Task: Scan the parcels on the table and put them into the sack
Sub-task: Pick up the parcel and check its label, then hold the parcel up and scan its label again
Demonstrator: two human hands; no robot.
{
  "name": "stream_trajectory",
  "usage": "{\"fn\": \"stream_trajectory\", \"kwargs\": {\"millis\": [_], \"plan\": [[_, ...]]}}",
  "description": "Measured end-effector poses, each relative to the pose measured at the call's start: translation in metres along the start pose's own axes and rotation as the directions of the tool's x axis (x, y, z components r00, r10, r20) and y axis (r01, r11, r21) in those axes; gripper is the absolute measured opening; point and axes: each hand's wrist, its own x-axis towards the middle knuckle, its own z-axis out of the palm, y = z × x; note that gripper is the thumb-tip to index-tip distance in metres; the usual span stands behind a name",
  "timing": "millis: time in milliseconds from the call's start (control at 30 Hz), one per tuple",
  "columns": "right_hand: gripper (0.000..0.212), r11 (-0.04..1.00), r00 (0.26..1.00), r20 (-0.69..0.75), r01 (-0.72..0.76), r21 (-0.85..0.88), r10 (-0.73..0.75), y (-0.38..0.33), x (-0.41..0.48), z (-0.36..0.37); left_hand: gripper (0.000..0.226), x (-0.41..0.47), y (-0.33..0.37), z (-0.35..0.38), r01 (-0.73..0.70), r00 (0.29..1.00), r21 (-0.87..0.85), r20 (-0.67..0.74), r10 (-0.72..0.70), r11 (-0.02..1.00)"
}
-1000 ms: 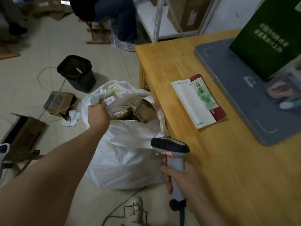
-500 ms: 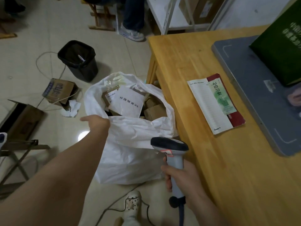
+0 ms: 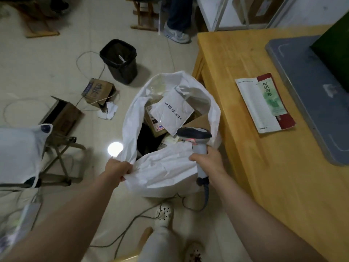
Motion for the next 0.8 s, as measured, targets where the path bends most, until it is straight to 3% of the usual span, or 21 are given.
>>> {"fn": "stream_trajectory", "kwargs": {"millis": [100,200,300,367,433,533,700,800], "plan": [[0.045,0.979,0.979,-0.142,0.122,-0.162,-0.146,0.009,0.001,0.003,0.014,-0.002,-0.077,-0.010,0.086,0.996,0.163,0.010,-0.089,0.983],[0.029,0.879,0.922,-0.267,0.137,-0.456,-0.282,0.026,-0.010,-0.001,0.010,-0.014,-0.137,-0.014,0.198,0.979,0.316,-0.017,-0.204,0.928],[0.027,0.800,0.851,-0.333,0.156,-0.579,-0.407,0.051,-0.027,-0.003,0.014,-0.038,-0.170,-0.017,0.220,0.975,0.424,-0.072,-0.209,0.879],[0.030,0.828,0.858,-0.324,0.184,-0.530,-0.399,0.067,-0.035,-0.003,0.017,-0.057,-0.181,-0.016,0.224,0.974,0.447,-0.077,-0.212,0.866],[0.040,0.920,0.936,-0.204,0.211,-0.330,-0.288,0.074,-0.044,0.000,0.024,-0.070,-0.190,-0.017,0.231,0.973,0.411,-0.095,-0.211,0.882],[0.041,0.971,0.978,-0.090,0.173,-0.164,-0.190,0.080,-0.064,0.008,0.036,-0.081,-0.200,-0.018,0.215,0.976,0.327,-0.099,-0.193,0.920],[0.035,0.982,0.992,-0.058,0.106,-0.155,-0.116,0.097,-0.084,0.014,0.035,-0.091,-0.206,-0.013,0.245,0.964,0.192,-0.149,-0.219,0.950],[0.036,0.978,0.996,-0.030,0.073,-0.193,-0.081,0.100,-0.085,0.006,0.048,-0.077,-0.182,-0.022,0.225,0.955,-0.087,-0.178,-0.237,0.970]]}}
